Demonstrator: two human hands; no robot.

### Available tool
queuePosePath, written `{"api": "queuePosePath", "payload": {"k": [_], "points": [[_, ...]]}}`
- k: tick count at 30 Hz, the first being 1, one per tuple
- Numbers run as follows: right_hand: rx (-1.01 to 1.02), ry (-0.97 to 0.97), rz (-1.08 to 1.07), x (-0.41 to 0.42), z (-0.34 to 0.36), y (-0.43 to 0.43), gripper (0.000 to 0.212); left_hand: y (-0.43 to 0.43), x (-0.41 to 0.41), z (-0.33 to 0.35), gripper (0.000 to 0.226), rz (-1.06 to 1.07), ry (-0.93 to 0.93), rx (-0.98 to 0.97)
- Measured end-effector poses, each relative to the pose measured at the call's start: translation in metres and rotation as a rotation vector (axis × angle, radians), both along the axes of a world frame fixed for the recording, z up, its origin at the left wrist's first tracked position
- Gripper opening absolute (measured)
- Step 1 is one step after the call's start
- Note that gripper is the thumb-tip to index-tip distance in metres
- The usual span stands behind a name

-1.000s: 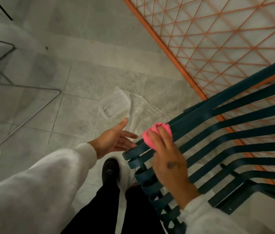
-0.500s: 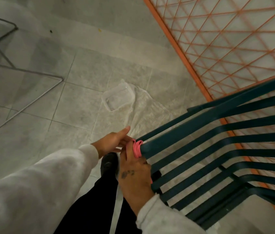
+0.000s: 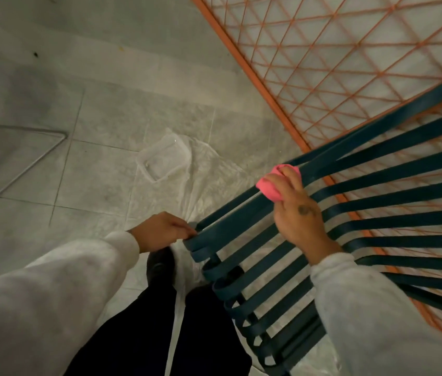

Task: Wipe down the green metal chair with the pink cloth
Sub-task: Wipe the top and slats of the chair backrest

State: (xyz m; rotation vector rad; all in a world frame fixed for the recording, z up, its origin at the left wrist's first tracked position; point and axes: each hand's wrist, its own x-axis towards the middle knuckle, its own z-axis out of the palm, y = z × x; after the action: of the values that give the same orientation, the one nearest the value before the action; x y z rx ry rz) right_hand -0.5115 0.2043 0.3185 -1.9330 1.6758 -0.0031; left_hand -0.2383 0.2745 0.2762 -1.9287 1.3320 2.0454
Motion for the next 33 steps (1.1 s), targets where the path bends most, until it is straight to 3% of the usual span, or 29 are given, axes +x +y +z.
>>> {"api": "queuePosePath", "payload": {"k": [3, 7, 13, 17, 22, 26, 30, 33], "points": [[-0.08, -0.099, -0.102, 0.035, -0.008, 0.052, 0.074, 0.005, 0.002, 0.002, 0.014, 0.049, 0.05, 0.037], [-0.063, -0.22, -0.01, 0.091, -0.018, 0.131, 0.091, 0.003, -0.001, 0.005, 0.026, 0.119, 0.02, 0.087], [-0.046, -0.087, 0.425, 0.061, -0.025, 0.114, 0.084, 0.003, -0.001, 0.011, 0.021, 0.06, 0.028, 0.044], [-0.042, -0.07, 0.146, 0.004, -0.011, 0.044, 0.089, 0.0, 0.001, 0.013, 0.042, 0.013, 0.092, 0.045], [0.129, -0.011, 0.036, -0.03, 0.004, -0.038, 0.072, 0.001, 0.003, 0.011, 0.049, 0.056, 0.09, 0.043], [0.072, -0.061, -0.18, -0.009, 0.004, -0.025, 0.068, 0.007, 0.002, 0.009, 0.053, 0.091, 0.11, 0.049], [-0.076, -0.169, -0.016, 0.053, -0.011, 0.074, 0.069, 0.012, 0.006, 0.005, 0.053, 0.155, 0.132, 0.073], [-0.074, -0.054, 0.141, 0.093, -0.022, 0.13, 0.076, 0.015, 0.008, 0.003, 0.053, 0.24, 0.163, 0.117]]}}
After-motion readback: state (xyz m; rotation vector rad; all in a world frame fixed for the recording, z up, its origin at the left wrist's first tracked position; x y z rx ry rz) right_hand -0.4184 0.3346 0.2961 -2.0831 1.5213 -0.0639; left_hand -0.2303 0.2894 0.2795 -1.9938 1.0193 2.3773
